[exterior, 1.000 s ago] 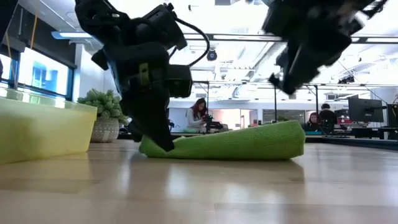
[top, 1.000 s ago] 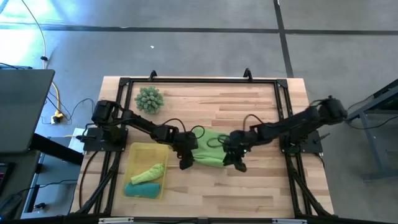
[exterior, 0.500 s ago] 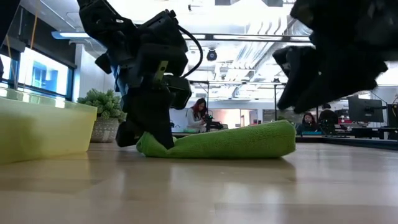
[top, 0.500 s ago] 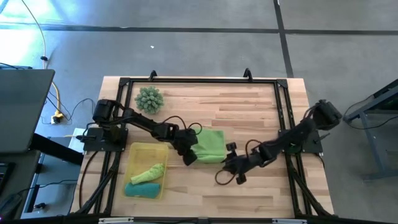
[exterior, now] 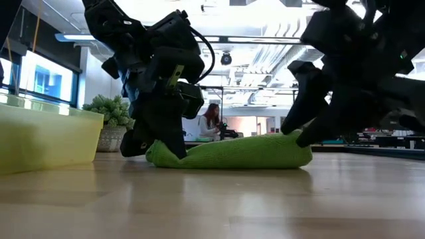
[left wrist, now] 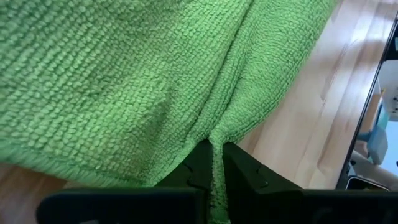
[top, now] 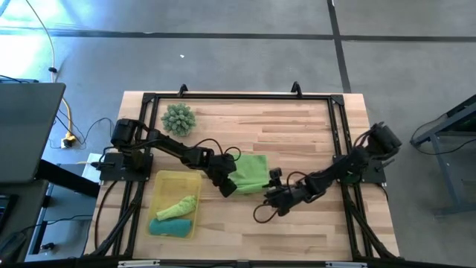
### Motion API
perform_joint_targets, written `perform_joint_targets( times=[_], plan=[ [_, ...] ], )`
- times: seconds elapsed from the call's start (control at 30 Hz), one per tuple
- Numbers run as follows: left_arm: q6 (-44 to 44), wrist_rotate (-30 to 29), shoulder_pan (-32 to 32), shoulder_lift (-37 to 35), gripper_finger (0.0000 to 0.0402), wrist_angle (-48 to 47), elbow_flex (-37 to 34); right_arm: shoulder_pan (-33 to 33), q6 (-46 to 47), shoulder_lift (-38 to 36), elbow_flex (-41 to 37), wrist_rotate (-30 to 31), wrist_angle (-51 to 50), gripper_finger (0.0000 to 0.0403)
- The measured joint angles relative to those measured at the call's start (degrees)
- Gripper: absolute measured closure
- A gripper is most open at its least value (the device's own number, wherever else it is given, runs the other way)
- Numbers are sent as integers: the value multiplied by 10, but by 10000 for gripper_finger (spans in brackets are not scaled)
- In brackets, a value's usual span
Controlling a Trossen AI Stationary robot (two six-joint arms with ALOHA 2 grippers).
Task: Roll microfiber towels into tight, uniform cylinder then place into a basket
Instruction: Roll the green towel
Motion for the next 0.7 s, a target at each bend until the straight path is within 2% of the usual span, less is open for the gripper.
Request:
perform_joint_targets(
  times=[0.27,0.43,0.6,0.7],
  plan=[
    [-2,-6,0,0,383,13,-1,-20,-1,26,0,-1,-12,242],
    [-2,-9,0,1,383,27,-1,-30,61,45,1,-22,-18,248],
    [4,3,0,1,382,41,-1,-33,147,64,4,-27,-45,283],
    [53,3,0,-1,380,40,-1,-32,188,67,5,-39,-56,318]
  ],
)
